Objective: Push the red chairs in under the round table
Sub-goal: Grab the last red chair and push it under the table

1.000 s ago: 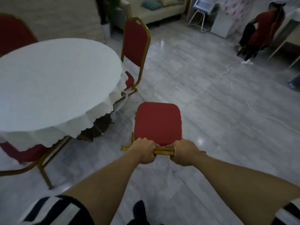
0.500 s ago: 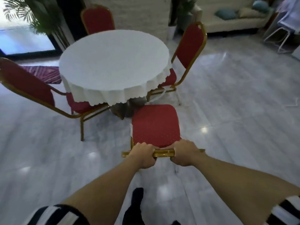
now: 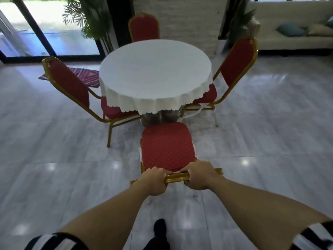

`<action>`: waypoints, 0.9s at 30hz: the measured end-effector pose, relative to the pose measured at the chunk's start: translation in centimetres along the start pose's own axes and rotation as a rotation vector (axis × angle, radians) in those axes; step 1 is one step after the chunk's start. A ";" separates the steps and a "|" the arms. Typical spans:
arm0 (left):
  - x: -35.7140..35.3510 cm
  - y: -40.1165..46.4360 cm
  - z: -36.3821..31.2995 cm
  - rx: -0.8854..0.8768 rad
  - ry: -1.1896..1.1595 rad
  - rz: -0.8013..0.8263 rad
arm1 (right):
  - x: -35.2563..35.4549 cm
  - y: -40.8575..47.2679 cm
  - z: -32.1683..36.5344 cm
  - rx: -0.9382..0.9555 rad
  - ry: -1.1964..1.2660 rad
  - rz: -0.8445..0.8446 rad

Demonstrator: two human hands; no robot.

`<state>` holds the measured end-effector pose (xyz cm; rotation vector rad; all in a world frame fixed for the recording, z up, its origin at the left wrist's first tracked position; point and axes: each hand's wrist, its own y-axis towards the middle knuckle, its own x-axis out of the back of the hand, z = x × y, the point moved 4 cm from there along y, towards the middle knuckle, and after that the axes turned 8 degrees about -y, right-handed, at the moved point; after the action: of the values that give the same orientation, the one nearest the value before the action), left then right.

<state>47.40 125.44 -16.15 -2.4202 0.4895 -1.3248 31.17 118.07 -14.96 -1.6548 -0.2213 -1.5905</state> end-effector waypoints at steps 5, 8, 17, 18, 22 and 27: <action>1.3 2.2 0.5 0.016 -0.004 0.011 | 0.8 2.0 -1.0 -0.009 0.005 -0.010; 2.7 4.1 0.9 0.021 -0.008 0.000 | 1.9 3.9 -1.8 -0.010 0.010 -0.014; 8.6 12.1 2.7 0.024 0.007 -0.050 | 6.6 12.5 -5.5 -0.013 -0.015 -0.016; 9.5 13.2 3.0 0.033 0.001 -0.053 | 7.2 13.7 -5.9 -0.014 -0.019 -0.016; 12.6 16.3 4.5 0.062 0.025 -0.033 | 9.2 17.9 -6.4 -0.013 -0.022 -0.013; 15.7 19.8 6.0 0.059 0.066 0.003 | 11.0 22.2 -7.3 0.019 -0.055 -0.022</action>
<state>57.76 101.59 -16.49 -2.3340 0.4644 -1.4019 41.65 94.43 -15.33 -1.6888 -0.2832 -1.5556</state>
